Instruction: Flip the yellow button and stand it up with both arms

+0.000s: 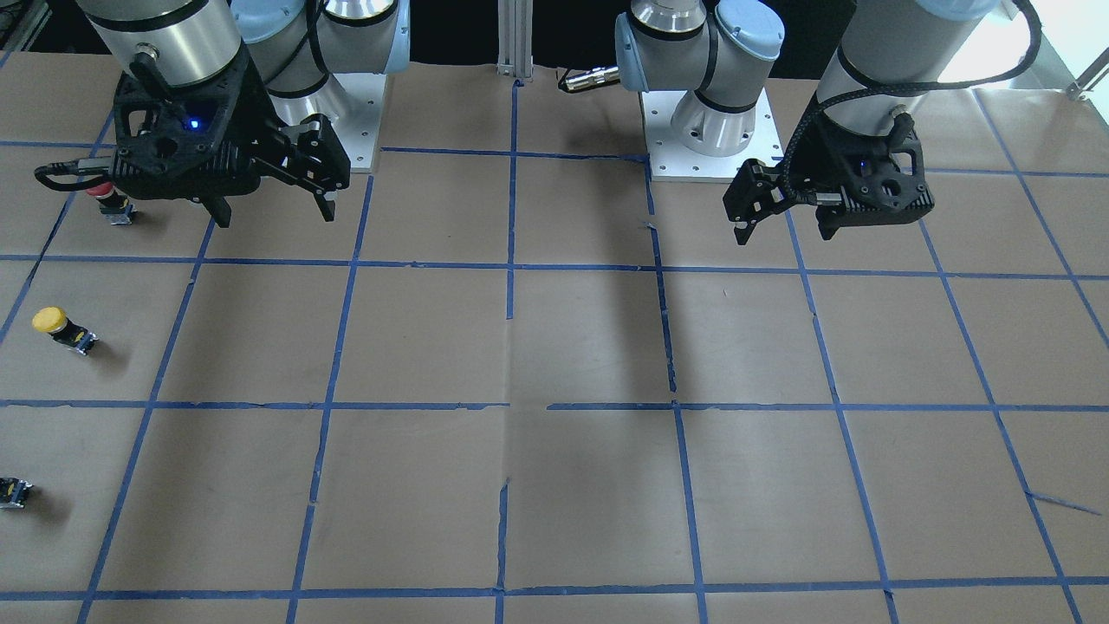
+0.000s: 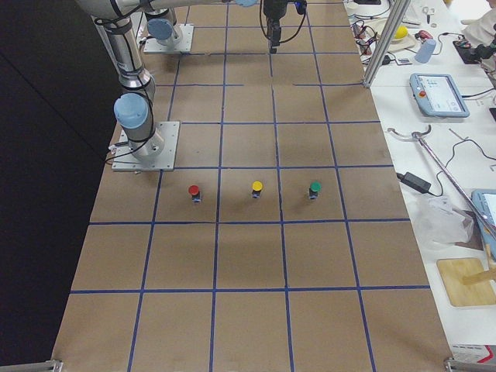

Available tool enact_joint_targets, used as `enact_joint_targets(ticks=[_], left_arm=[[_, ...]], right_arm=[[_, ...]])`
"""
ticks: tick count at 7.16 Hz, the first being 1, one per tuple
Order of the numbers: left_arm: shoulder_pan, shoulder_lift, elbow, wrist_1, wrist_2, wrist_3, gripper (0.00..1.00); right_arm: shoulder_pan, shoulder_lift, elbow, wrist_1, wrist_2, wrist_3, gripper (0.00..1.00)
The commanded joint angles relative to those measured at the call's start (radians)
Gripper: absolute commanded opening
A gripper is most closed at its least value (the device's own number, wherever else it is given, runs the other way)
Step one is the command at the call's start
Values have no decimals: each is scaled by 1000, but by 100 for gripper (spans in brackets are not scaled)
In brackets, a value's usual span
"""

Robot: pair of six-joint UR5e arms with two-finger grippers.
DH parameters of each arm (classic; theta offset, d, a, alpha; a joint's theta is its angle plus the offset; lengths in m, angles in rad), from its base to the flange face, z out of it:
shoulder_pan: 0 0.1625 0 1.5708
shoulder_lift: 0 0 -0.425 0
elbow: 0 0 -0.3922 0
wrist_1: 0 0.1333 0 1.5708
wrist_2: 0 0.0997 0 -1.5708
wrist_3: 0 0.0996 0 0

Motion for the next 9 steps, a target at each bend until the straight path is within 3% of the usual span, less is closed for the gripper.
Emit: enact_joint_targets(ticks=[1,9], left_arm=[[0,-1,1,2,0,3,100],[0,-1,3,3,0,-11,100]], right_arm=[[1,1,1,2,-3,2,99],[1,-9,1,-1,-5,7,100]])
